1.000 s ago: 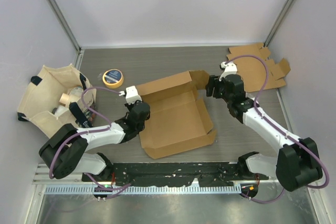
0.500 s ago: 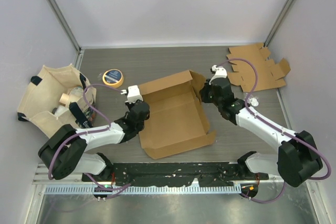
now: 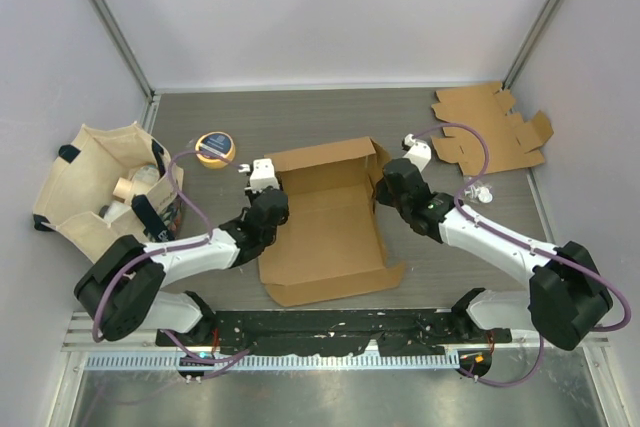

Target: Fold the paper box

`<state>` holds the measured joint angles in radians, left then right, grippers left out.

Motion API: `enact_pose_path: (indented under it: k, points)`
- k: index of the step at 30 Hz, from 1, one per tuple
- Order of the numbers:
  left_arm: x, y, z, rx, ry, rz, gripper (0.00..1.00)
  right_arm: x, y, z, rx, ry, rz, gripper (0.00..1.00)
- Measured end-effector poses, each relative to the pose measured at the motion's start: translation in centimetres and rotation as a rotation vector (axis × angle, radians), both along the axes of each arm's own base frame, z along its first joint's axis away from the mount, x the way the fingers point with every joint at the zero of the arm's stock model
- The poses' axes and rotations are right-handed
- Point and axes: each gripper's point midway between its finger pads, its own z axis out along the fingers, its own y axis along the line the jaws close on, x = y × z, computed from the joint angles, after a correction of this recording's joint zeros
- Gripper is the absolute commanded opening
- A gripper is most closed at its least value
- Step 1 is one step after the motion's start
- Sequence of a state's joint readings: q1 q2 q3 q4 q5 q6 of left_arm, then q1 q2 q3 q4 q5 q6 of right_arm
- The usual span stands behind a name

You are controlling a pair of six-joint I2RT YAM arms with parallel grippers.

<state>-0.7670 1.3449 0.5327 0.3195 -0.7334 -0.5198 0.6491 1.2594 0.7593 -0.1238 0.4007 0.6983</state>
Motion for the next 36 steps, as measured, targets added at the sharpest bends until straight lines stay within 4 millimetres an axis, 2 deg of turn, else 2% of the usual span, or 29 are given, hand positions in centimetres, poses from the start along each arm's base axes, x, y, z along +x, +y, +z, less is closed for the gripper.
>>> enact_pose_path:
  k: [1, 4, 6, 11, 13, 16, 18, 20, 21, 23, 25, 27, 29, 32, 36]
  points:
    - [-0.2, -0.3, 0.0, -0.004, 0.008, -0.021, 0.54, 0.0, -0.1, 0.0, -0.004, -0.001, -0.001, 0.01]
    - [-1.3, -0.9, 0.2, -0.03, 0.036, -0.083, 0.64, 0.1, -0.1, 0.2, -0.015, -0.016, 0.006, 0.01]
    - [-2.3, -0.9, 1.2, -0.064, 0.039, -0.111, 0.66, 0.1, 0.0, 0.5, -0.005, -0.033, 0.008, 0.01]
    - [-4.8, -0.7, 6.4, -0.197, -0.022, -0.19, 0.71, 0.2, 0.2, 1.2, 0.034, -0.062, -0.004, 0.01]
    - [-5.9, -0.3, 7.5, -0.235, -0.029, -0.213, 0.77, 0.3, 0.4, 1.3, 0.045, -0.065, -0.008, 0.01]
    - [-7.4, 0.6, 8.0, -0.273, -0.01, -0.214, 0.79, 0.3, 0.3, 1.3, 0.036, -0.069, -0.011, 0.01]
    - [-8.3, 1.2, 7.7, -0.279, 0.024, -0.202, 0.77, 0.3, 0.2, 1.4, 0.023, -0.076, -0.012, 0.02]
    - [-8.9, 1.7, 7.5, -0.283, 0.054, -0.191, 0.68, 0.5, 0.0, 1.4, 0.008, -0.078, -0.018, 0.02]
    - [-9.3, 1.7, 7.4, -0.295, 0.067, -0.192, 0.57, 0.6, -0.1, 1.5, 0.001, -0.078, -0.021, 0.02]
    - [-9.9, 1.4, 7.7, -0.333, 0.076, -0.216, 0.53, 0.9, -0.2, 1.4, -0.014, -0.075, -0.032, 0.02]
    - [-10.5, 0.2, 8.6, -0.399, 0.062, -0.282, 0.5, 1.2, -0.2, 1.2, -0.025, -0.066, -0.051, 0.03]
    - [-10.9, -2.0, 9.3, -0.495, 0.036, -0.381, 0.5, 1.4, -0.3, 1.0, -0.025, -0.052, -0.075, 0.04]
    - [-11.1, -4.1, 8.8, -0.554, 0.046, -0.457, 0.49, 1.6, -0.2, 0.9, -0.017, -0.036, -0.099, 0.04]
    - [-11.1, -7.4, 6.3, -0.55, 0.13, -0.523, 0.46, 2.3, 0.4, 1.5, -0.005, -0.029, -0.141, 0.04]
    - [-10.9, -11.2, 1.5, -0.487, 0.234, -0.563, 0.37, 2.9, 1.7, 2.4, 0.01, -0.041, -0.155, 0.04]
